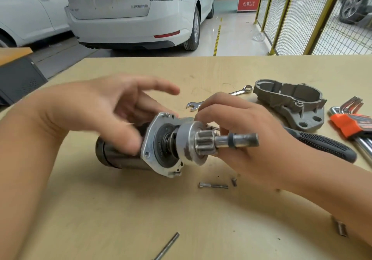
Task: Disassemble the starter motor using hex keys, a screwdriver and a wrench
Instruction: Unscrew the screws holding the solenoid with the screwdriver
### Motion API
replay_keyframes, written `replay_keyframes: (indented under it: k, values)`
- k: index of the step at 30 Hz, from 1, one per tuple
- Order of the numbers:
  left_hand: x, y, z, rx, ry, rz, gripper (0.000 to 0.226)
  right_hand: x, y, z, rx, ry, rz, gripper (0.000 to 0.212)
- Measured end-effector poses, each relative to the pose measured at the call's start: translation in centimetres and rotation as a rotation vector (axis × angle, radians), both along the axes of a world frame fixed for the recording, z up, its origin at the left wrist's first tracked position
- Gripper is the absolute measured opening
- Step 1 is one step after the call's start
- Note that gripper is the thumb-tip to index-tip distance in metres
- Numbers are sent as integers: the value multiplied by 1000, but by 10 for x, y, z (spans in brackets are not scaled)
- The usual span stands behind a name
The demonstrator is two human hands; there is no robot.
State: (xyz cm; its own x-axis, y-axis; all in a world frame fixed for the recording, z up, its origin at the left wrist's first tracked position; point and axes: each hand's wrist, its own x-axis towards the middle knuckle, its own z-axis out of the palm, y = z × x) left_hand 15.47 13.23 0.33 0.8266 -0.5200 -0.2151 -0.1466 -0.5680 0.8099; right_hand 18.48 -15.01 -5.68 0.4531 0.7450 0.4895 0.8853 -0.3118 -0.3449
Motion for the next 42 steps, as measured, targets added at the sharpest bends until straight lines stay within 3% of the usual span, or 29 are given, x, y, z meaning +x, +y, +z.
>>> replay_keyframes:
  k: [2,5,10,13,14,15,16,17,18,20,23,24,27,30,34,38,40,42]
  values:
    - [4,4,-4,-24,-121,138,73,-5,1,-1,-90,-60,33,33]
    - [3,-3,-6,56,-101,102,59,-15,4,-6,-220,-242,69,26]
    - [-10,-5,5,174,-96,78,56,-18,4,-7,-296,-435,-11,22]
    - [-20,-16,11,420,-164,99,61,-20,3,-7,-319,-478,-27,26]
    - [-27,-16,9,453,-83,84,59,-21,3,-7,-315,-487,-34,27]
    - [-42,-9,-1,501,-101,-100,51,-21,3,-7,-310,-494,-42,27]
    - [-39,-10,-11,574,-202,-146,35,-21,3,-7,-304,-497,-51,27]
    - [-35,-18,-11,641,-272,-167,42,-20,2,-7,-297,-498,-57,25]
    - [-26,-30,-10,655,-298,-209,69,-19,2,-6,-286,-496,-59,23]
    - [-35,-57,5,637,-272,31,103,-17,1,-6,-243,-488,-72,20]
    - [-32,-56,15,713,-302,-22,126,-10,-1,-5,-155,-440,-110,25]
    - [-27,-50,13,736,-359,-49,123,-7,-2,-4,-121,-417,-131,27]
    - [-14,-39,-2,489,-539,33,96,1,-5,0,-10,-278,-178,23]
    - [-6,-37,-15,304,-652,86,74,10,-6,7,63,-73,-230,35]
    - [3,-35,-18,98,-567,175,70,18,-2,12,71,122,-223,12]
    - [10,-26,-18,-78,-465,264,67,18,0,16,213,320,-316,15]
    - [11,-20,-21,-161,-377,329,62,13,-7,14,101,222,-427,21]
    - [11,-13,-24,-178,-310,365,62,4,-12,13,-144,159,-479,30]
